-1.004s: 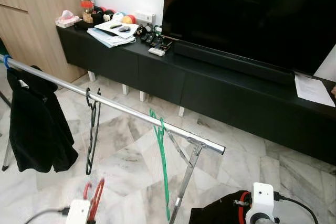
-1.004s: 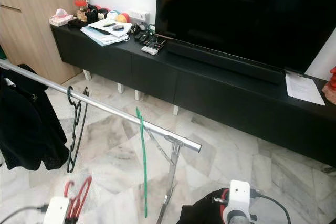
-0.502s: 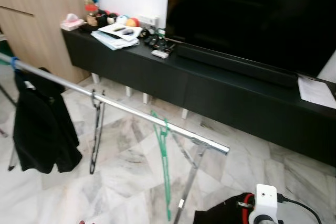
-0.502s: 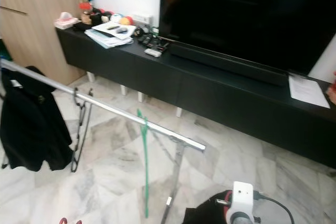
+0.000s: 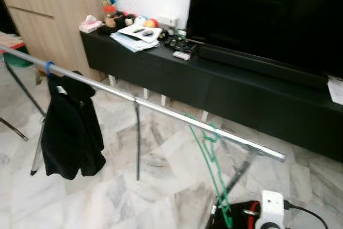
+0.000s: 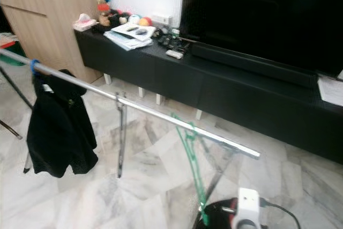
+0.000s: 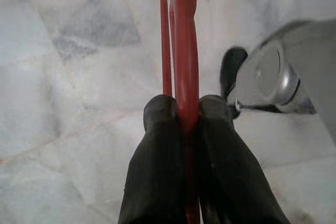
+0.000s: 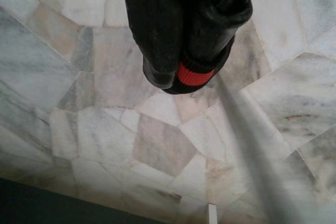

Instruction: Hang hanger

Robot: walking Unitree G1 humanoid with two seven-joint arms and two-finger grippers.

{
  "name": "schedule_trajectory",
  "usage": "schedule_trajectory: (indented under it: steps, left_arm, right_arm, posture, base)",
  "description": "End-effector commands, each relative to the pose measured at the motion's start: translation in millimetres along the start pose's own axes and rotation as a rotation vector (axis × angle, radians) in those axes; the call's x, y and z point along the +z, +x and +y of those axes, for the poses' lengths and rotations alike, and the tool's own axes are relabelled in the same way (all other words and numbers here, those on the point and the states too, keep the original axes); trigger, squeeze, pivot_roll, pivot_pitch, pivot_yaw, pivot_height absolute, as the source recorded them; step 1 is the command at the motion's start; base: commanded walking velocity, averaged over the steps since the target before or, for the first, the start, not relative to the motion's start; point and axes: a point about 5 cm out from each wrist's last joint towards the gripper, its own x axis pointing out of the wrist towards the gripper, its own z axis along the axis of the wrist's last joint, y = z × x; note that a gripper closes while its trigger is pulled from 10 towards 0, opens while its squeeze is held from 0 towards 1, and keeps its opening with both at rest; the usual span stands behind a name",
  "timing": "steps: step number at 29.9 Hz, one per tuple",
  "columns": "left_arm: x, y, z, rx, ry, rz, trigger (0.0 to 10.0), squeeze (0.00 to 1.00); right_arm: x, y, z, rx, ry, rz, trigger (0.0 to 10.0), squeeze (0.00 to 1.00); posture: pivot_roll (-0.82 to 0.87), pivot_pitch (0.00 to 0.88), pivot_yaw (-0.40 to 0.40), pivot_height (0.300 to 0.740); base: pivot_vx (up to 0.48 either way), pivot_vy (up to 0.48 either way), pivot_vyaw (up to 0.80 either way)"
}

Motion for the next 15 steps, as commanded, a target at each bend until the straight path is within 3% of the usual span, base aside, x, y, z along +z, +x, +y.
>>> schedule_trajectory:
  steps: [1,7,15]
  left_arm:
    - [-3.4,-0.7,5.2,0.010,0.003,0.015,10.0,0.00]
    - [-5.1,-1.2,13.5,0.020,0.017,0.033,10.0,0.00]
    - [1.1,0.9,8.9,0.012,0.013,0.036,10.0,0.00]
  right_arm:
    - [6.2,1.9,-0.7,-0.011,-0.013,-0.018,10.0,0.00]
    - [4.9,1.8,-7.1,-0.057,-0.030,-0.004,10.0,0.00]
    - [4.8,1.8,-10.8,-0.101,-0.034,0.001,10.0,0.00]
  posture:
    - [0.09,0.000,-0.057,0.740]
    - [0.09,0.000,-0.055,0.740]
    - [0.09,0.000,-0.054,0.740]
  base:
    - [0.000,0.382,0.00]
    - [0.000,0.098,0.00]
    - [0.000,0.000,0.00]
